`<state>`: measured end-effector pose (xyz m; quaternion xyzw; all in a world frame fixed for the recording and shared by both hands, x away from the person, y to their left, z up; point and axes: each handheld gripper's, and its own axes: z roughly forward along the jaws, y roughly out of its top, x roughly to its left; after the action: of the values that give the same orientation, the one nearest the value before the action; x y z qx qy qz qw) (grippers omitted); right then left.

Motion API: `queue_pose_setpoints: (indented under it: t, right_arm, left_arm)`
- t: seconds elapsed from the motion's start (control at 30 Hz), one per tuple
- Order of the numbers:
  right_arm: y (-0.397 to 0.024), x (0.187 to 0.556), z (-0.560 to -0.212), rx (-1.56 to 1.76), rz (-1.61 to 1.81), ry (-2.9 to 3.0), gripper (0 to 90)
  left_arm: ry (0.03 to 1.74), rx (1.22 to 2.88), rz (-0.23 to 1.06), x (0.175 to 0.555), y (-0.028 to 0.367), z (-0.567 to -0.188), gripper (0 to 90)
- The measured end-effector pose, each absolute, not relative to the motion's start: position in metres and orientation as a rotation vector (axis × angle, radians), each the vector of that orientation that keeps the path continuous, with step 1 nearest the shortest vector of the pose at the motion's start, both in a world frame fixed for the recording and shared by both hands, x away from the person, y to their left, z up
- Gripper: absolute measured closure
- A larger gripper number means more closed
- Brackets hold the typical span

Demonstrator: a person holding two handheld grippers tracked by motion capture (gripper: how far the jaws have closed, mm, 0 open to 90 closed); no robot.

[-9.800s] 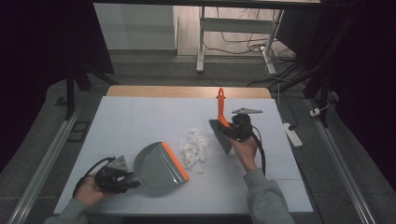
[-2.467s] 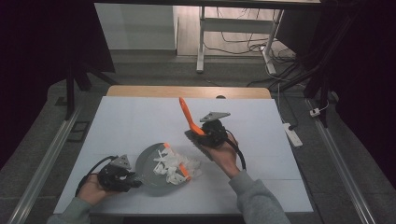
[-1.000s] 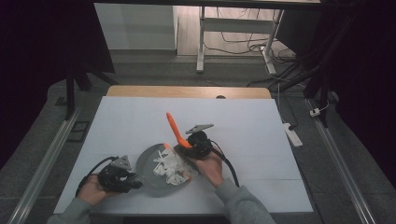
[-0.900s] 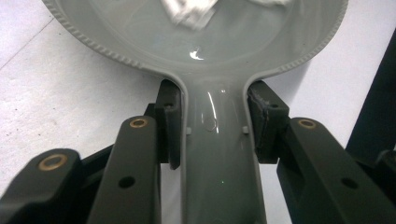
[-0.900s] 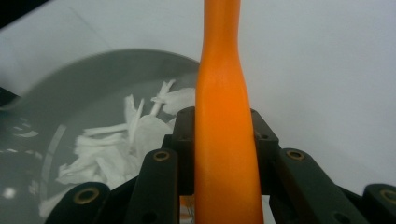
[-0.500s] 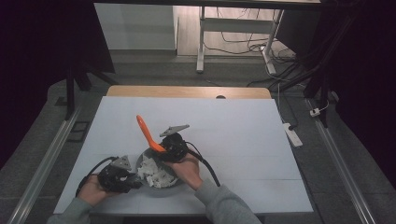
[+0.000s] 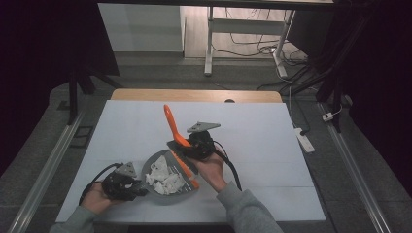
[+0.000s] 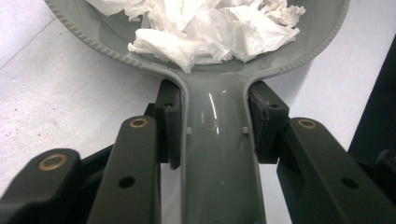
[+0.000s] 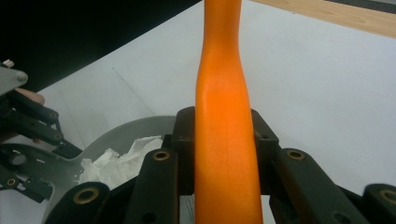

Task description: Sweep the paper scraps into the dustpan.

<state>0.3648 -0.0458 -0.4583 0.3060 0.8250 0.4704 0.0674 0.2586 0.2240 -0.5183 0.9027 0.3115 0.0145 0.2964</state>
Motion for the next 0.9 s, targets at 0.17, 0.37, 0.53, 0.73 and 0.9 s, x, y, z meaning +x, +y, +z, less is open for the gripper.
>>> queue_pose_setpoints:
  t: [0.17,0.37,0.53,0.73,0.9]
  right_arm:
    - [-0.031,0.357,-0.466,0.896,1.47,2.542,70.6]
    - [-0.018,0.354,-0.48,0.873,1.431,2.587,70.6]
    - [-0.033,0.362,-0.479,0.923,1.444,2.547,70.6]
    - [-0.063,0.369,-0.462,0.955,1.437,2.461,70.6]
    - [-0.085,0.371,-0.459,0.992,1.408,2.429,70.6]
  left_arm:
    - [0.828,2.401,0.041,0.258,0.224,-0.518,61.8]
    - [0.825,2.404,0.04,0.258,0.224,-0.518,61.8]
    - [0.825,2.402,0.038,0.258,0.225,-0.519,61.8]
    - [0.828,2.398,0.039,0.258,0.225,-0.519,61.8]
    - [0.83,2.395,0.044,0.258,0.224,-0.519,61.8]
